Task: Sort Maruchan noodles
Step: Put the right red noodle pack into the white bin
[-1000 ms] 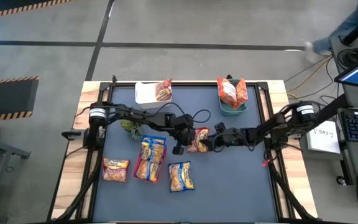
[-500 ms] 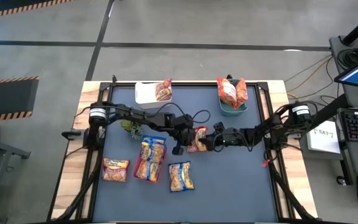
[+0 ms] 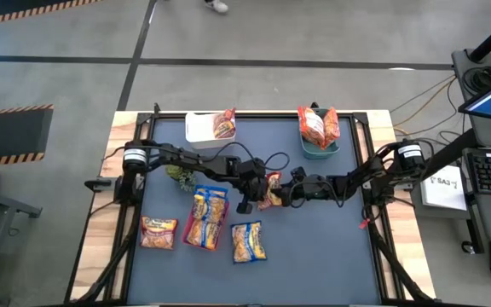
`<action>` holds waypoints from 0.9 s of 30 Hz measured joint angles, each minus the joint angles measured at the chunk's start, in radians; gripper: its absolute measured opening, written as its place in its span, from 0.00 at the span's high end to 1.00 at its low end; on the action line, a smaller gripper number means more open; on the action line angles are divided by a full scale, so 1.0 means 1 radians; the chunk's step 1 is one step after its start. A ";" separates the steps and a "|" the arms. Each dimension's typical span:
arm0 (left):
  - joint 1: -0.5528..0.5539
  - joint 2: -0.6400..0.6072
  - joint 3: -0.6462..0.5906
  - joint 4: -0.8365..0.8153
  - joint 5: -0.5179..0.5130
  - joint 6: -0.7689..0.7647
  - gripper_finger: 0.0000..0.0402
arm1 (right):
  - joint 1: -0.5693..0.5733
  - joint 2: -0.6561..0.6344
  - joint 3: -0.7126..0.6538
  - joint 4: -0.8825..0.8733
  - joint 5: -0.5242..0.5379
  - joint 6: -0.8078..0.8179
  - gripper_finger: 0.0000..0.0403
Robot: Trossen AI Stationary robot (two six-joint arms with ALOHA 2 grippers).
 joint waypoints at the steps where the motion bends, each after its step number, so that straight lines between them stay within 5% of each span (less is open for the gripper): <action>1: 0.000 -0.001 0.001 0.000 0.000 0.000 1.00 | 0.000 0.000 0.001 -0.002 0.000 0.000 0.55; 7: 0.000 -0.003 0.001 0.003 -0.001 -0.003 1.00 | 0.000 0.000 0.002 -0.003 -0.001 0.006 0.57; 17: 0.000 -0.014 0.002 0.003 -0.007 0.001 1.00 | 0.000 -0.003 0.003 0.006 -0.008 -0.009 0.82; 27: 0.004 -0.112 0.002 -0.030 -0.022 0.060 1.00 | 0.003 -0.051 0.002 -0.005 -0.025 -0.103 0.86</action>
